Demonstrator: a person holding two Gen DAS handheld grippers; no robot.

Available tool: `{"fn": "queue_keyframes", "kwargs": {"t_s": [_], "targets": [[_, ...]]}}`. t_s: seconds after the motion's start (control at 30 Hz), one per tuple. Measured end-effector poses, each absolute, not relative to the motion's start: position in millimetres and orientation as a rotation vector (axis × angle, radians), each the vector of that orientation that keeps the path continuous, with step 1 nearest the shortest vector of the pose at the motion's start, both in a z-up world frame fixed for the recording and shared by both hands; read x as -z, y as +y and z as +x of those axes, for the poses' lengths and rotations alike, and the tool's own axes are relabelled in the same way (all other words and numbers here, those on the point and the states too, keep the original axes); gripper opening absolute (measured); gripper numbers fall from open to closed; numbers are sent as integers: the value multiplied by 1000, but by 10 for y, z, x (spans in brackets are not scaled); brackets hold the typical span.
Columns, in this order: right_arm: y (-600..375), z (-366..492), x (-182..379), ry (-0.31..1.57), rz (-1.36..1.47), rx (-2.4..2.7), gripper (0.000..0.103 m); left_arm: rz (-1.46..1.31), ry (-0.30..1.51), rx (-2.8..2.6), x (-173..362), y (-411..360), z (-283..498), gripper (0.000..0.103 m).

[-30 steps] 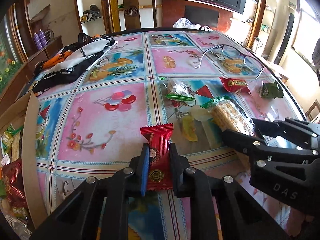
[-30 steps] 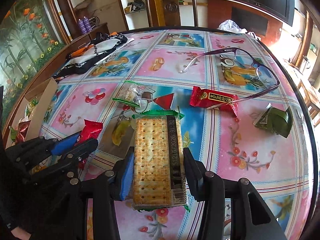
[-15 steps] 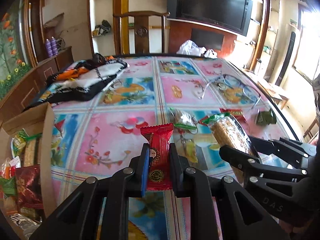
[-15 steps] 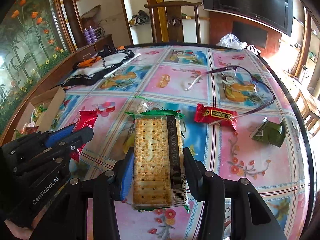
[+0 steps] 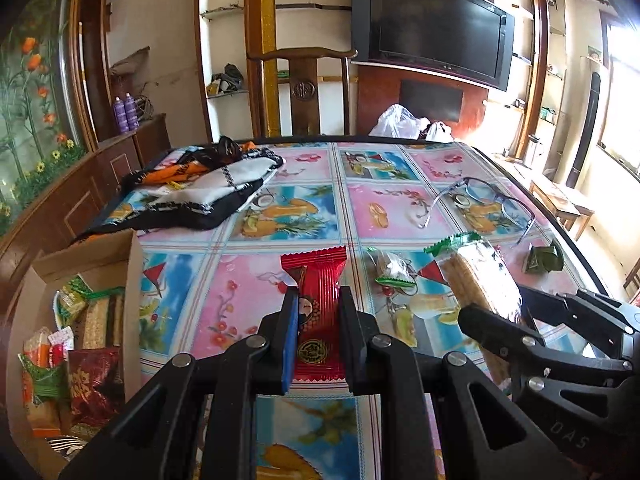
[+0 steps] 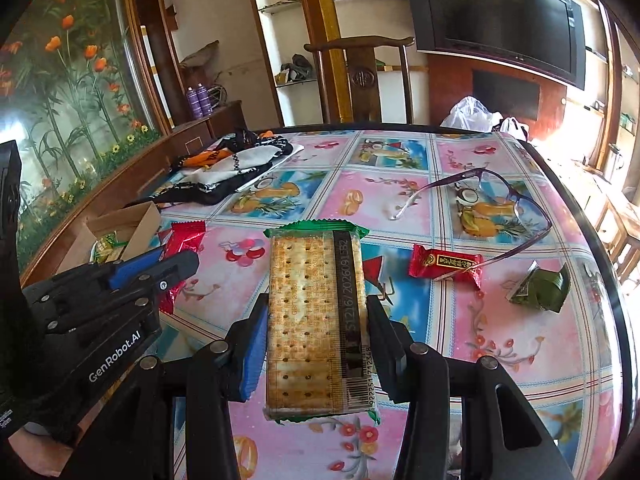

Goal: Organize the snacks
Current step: 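Lift the red candy pack and cracker pack and carry them toward the cardboard box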

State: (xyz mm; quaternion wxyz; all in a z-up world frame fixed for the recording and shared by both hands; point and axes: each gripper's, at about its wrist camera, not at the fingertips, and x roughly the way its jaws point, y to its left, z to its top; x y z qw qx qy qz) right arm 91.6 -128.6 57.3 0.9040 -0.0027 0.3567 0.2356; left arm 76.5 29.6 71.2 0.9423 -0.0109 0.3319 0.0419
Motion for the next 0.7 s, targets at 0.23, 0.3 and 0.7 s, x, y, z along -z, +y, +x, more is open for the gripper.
{"fn": "queue_keyframes", "kwargs": {"t_s": [0.23,0.3,0.7], "targets": [[-1258,875,-577,727,-4,-493,49,-16,639,-128,-788,368,712,18],[-1248,869,-574,725,-8,-495,49,-21,635,-130,-806,396,700,18],[-1140,813,-539,717,-45,-531,49,-79,604,-154,-949,697,579,18]]}}
